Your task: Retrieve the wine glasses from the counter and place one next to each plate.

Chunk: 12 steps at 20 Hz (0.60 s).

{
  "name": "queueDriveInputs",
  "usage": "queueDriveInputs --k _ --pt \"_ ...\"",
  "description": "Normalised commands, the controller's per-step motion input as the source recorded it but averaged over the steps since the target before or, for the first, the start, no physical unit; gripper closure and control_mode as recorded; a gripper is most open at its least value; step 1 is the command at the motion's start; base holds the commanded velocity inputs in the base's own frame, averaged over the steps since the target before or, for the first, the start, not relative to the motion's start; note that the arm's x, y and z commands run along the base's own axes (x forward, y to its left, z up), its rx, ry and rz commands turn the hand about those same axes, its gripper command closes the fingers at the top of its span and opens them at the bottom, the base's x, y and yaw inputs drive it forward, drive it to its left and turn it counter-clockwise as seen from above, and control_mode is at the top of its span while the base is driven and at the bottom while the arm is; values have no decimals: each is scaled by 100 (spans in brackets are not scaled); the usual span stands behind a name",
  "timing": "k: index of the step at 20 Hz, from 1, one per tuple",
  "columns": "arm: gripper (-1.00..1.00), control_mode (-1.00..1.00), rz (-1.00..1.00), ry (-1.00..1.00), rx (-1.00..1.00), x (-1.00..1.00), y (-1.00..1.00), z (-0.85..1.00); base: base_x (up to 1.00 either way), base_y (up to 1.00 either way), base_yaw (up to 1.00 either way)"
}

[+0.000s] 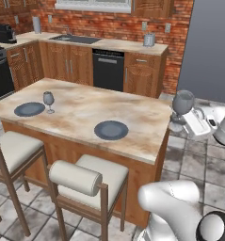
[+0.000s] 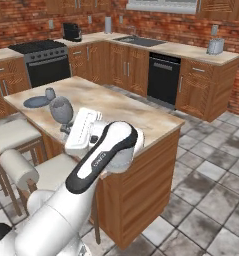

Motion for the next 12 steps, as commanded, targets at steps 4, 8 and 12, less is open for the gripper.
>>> queueDriveInputs --k 4,8,12 --pt "100 -100 -3 17 0 64 -1 -27 0 0 0" --pt "100 -100 0 -20 -7 37 0 -51 0 0 0" --pt "100 -100 0 -3 -7 55 0 -38 0 0 0"
